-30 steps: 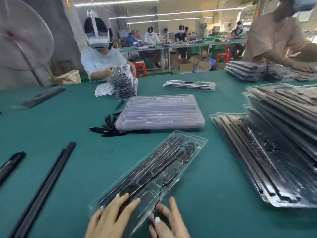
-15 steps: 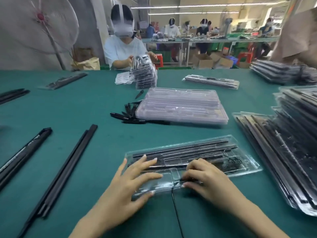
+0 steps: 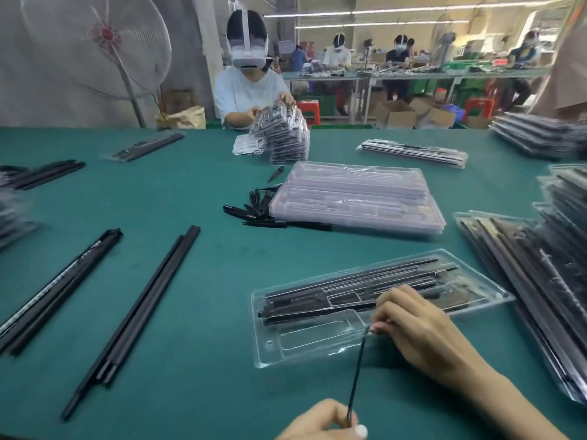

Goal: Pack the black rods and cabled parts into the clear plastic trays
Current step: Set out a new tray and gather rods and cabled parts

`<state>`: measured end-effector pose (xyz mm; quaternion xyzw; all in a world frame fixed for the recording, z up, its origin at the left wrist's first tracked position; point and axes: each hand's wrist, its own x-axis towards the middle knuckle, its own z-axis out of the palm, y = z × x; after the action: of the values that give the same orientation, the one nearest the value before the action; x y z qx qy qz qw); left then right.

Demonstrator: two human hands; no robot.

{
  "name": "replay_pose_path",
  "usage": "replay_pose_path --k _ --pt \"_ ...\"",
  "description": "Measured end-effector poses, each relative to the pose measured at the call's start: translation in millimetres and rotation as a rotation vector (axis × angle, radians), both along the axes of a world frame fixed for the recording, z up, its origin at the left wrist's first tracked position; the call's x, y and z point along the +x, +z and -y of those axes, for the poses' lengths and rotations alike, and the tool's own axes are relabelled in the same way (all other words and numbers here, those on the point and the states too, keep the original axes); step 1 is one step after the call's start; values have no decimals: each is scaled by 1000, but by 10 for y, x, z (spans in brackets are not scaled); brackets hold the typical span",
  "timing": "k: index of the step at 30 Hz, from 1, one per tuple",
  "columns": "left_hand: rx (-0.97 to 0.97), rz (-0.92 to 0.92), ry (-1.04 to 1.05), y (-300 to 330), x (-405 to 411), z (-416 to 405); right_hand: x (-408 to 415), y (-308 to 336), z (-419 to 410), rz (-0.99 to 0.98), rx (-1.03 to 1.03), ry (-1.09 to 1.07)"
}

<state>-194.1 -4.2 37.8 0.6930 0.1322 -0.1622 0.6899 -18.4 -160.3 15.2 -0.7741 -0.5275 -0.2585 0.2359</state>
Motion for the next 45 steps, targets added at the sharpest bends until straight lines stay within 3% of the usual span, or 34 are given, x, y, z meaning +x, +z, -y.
replay_pose_path --k 3,6,9,11,12,16,17,21,23,25,27,32,39,41,43,45 --pt "-145 -29 -129 167 -7 -156 -22 -2 4 57 -47 48" --pt "-499 -34 -219 479 18 -400 -30 -42 -6 118 -122 63" --pt "-430 -37 -271 488 59 -671 17 -38 55 125 -110 8" --pt "-231 -78 -276 516 84 -876 26 -45 69 140 -117 -19" --pt "-41 -63 -289 547 83 -975 25 -52 60 146 -122 -29" --pt "1109 94 -319 632 178 -1329 10 -62 -52 164 -151 -38" --pt "1291 153 -309 643 234 -1364 -2 -62 -77 176 -170 -41" --pt "1681 120 -556 440 369 -1403 -66 -51 -127 73 -215 -76" --pt "1671 61 -570 297 343 -1384 -73 -33 -115 -59 -183 -81" --pt "1547 12 -442 211 321 -1398 -71 6 -164 -165 -135 -70" --pt "1452 95 -277 163 320 -1341 -56 64 -314 -209 -117 -33" --pt "1394 267 180 -154 369 -1010 46 151 -825 -338 -427 114" --pt "1456 275 78 -206 360 -951 33 189 -993 -316 -506 212" --pt "1464 314 74 -289 346 -1011 4 228 -990 -212 -526 226" --pt "1484 339 75 -357 349 -1033 -51 203 -1001 102 -499 206" --pt "1344 346 103 -353 350 -1038 -102 99 -986 355 -461 181"
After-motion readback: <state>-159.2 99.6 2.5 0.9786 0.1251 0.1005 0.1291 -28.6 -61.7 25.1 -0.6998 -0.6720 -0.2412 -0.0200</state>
